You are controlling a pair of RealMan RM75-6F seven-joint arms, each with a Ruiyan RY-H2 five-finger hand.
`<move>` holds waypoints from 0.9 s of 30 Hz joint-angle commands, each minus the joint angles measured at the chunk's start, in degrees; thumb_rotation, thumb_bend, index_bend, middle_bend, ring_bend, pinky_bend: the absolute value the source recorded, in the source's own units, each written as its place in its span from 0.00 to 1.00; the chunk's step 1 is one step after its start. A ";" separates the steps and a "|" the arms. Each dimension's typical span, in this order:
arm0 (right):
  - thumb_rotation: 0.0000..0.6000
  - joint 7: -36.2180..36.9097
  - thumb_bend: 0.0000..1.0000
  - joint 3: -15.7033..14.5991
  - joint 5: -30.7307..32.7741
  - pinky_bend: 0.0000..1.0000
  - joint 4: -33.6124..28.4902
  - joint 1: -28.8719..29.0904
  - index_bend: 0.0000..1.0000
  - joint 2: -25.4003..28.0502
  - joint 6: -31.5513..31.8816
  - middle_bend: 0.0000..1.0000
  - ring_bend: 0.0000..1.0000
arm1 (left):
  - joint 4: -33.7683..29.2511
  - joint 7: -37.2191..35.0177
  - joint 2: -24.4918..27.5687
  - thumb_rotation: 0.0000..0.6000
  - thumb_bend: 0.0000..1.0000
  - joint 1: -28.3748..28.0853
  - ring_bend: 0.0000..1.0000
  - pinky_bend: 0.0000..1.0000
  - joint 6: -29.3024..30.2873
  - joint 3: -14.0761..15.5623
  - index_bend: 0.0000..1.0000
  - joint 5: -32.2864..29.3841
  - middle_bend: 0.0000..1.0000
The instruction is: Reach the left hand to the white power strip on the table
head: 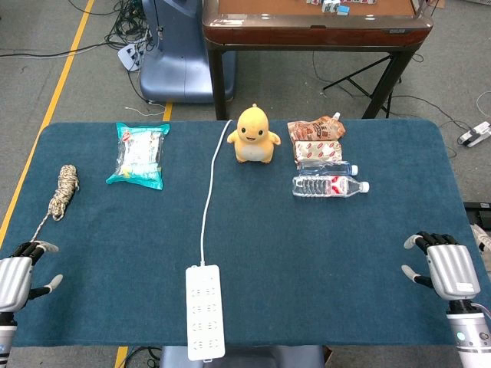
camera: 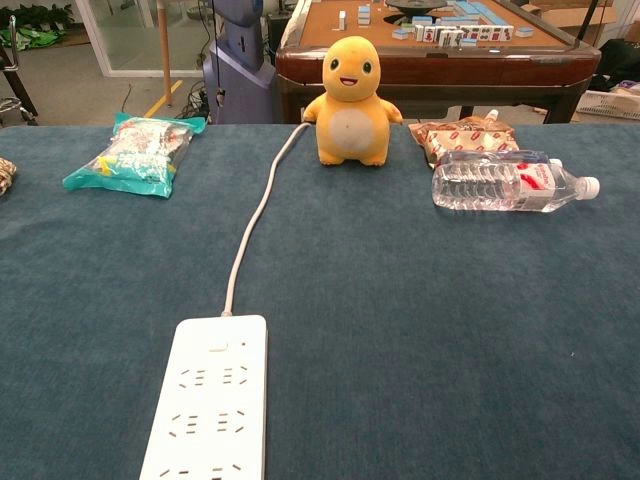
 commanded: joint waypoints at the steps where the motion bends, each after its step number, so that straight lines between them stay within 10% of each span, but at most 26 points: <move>1: 1.00 0.23 0.10 -0.10 -0.11 0.38 0.00 -0.12 0.47 0.05 0.12 0.44 0.42 | 2.89 0.78 -2.55 1.00 0.20 0.52 0.30 0.60 0.02 -0.96 0.45 2.81 0.38; 9: 1.00 1.02 0.10 -0.16 -0.12 0.38 0.34 -0.09 0.47 0.03 -0.06 0.44 0.42 | 2.58 -1.72 -2.96 1.00 0.20 -0.28 0.46 0.70 0.15 -0.52 0.43 5.51 0.41; 12: 1.00 1.10 0.10 0.00 -0.13 0.38 0.15 -0.03 0.47 0.20 0.04 0.44 0.42 | 2.37 -3.26 -3.49 1.00 0.20 -1.81 0.76 0.95 0.70 -0.61 0.42 9.30 0.61; 15: 1.00 0.99 0.10 0.14 -0.12 0.38 -0.24 0.01 0.47 0.49 0.13 0.44 0.42 | 3.21 -2.94 -4.70 1.00 0.20 -4.72 0.96 1.00 0.09 0.09 0.44 15.58 0.85; 27: 1.00 2.61 0.10 0.38 0.63 0.38 -0.49 -0.26 0.47 1.48 0.15 0.44 0.42 | -3.03 4.01 -8.72 1.00 0.45 -15.80 1.00 1.00 -14.59 2.36 0.46 24.00 1.00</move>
